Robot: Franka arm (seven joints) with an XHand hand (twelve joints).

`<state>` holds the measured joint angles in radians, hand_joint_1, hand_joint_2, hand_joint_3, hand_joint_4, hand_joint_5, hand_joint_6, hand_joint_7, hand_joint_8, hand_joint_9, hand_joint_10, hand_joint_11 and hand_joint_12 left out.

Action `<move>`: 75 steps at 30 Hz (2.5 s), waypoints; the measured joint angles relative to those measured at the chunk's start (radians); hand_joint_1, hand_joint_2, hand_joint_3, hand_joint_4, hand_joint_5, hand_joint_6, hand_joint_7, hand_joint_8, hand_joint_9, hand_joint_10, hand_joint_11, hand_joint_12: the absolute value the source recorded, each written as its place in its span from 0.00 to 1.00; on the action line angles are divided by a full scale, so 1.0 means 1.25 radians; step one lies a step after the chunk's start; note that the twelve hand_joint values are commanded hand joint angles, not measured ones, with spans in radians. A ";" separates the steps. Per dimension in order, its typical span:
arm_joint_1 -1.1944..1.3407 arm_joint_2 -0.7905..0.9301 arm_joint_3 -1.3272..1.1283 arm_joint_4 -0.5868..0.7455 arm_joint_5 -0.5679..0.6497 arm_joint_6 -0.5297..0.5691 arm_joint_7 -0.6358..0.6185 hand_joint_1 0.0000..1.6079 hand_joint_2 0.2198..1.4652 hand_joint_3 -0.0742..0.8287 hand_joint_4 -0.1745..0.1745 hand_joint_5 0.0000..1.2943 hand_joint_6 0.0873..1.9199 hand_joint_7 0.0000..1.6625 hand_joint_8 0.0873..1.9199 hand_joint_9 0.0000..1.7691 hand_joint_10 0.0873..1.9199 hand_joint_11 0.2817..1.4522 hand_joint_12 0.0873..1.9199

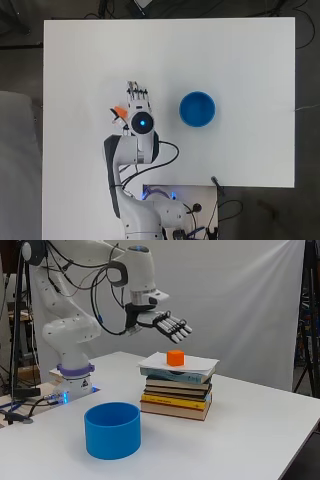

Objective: Teleoperate dual arm-hand system to pick and place objects

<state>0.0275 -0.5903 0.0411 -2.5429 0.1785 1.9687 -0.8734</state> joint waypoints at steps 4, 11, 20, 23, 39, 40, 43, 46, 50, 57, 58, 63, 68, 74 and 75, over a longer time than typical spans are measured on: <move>0.009 0.024 0.052 -0.004 -0.032 0.011 -0.059 0.01 0.58 0.08 0.70 0.29 0.00 0.26 0.00 0.30 0.00 0.21 0.00; 0.015 0.093 0.090 -0.002 0.012 0.024 -0.096 0.00 0.55 0.08 0.65 0.30 0.00 0.32 0.00 0.33 0.00 0.24 0.00; 0.011 0.117 0.085 -0.024 -0.026 0.024 -0.050 0.00 0.58 0.09 0.60 0.14 0.00 0.15 0.00 0.18 0.00 0.15 0.00; 0.010 0.121 0.071 -0.022 -0.017 0.020 -0.084 0.01 0.60 0.09 0.67 0.22 0.00 0.19 0.00 0.22 0.00 0.17 0.00; 0.014 0.069 0.039 -0.150 0.104 0.194 -0.183 0.05 0.64 0.09 0.63 0.19 0.00 0.18 0.00 0.22 0.00 0.16 0.00; 0.014 0.069 0.040 -0.151 0.105 0.196 -0.184 0.04 0.64 0.09 0.63 0.20 0.00 0.18 0.00 0.22 0.00 0.16 0.00; 0.016 0.078 0.045 -0.141 0.094 0.184 -0.194 0.04 0.64 0.09 0.64 0.21 0.00 0.18 0.00 0.22 0.00 0.16 0.00; 0.018 0.085 0.047 -0.133 0.092 0.172 -0.220 0.09 0.65 0.09 0.64 0.24 0.00 0.22 0.00 0.27 0.00 0.20 0.00; 0.021 0.106 0.029 -0.118 0.114 0.140 -0.291 0.44 0.74 0.09 0.48 0.56 0.13 0.46 0.25 0.47 0.24 0.33 0.16; 0.023 0.117 -0.031 -0.092 0.187 0.059 -0.415 0.57 0.81 0.09 1.00 0.58 0.68 0.69 1.00 0.82 1.00 0.68 0.99; 0.024 0.108 -0.033 -0.083 0.190 0.051 -0.426 0.57 0.82 0.09 1.00 0.58 0.69 0.69 1.00 0.82 1.00 0.69 1.00; 0.024 0.067 -0.041 0.001 0.179 0.036 -0.407 0.56 0.82 0.08 1.00 0.56 0.70 0.62 1.00 0.77 1.00 0.66 0.99; 0.019 0.089 -0.064 0.075 0.168 0.042 -0.360 0.56 0.82 0.08 1.00 0.56 0.70 0.55 1.00 0.71 1.00 0.60 0.97; 0.006 0.160 -0.105 0.230 0.110 0.023 -0.158 0.54 0.84 0.08 1.00 0.53 0.73 0.46 0.88 0.58 0.95 0.39 0.88; 0.004 0.178 -0.118 0.254 0.101 0.018 -0.135 0.53 0.84 0.08 1.00 0.52 0.74 0.45 0.85 0.55 0.93 0.35 0.85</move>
<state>0.0323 -0.3679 -0.1060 -2.2250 0.3051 1.9914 -1.0420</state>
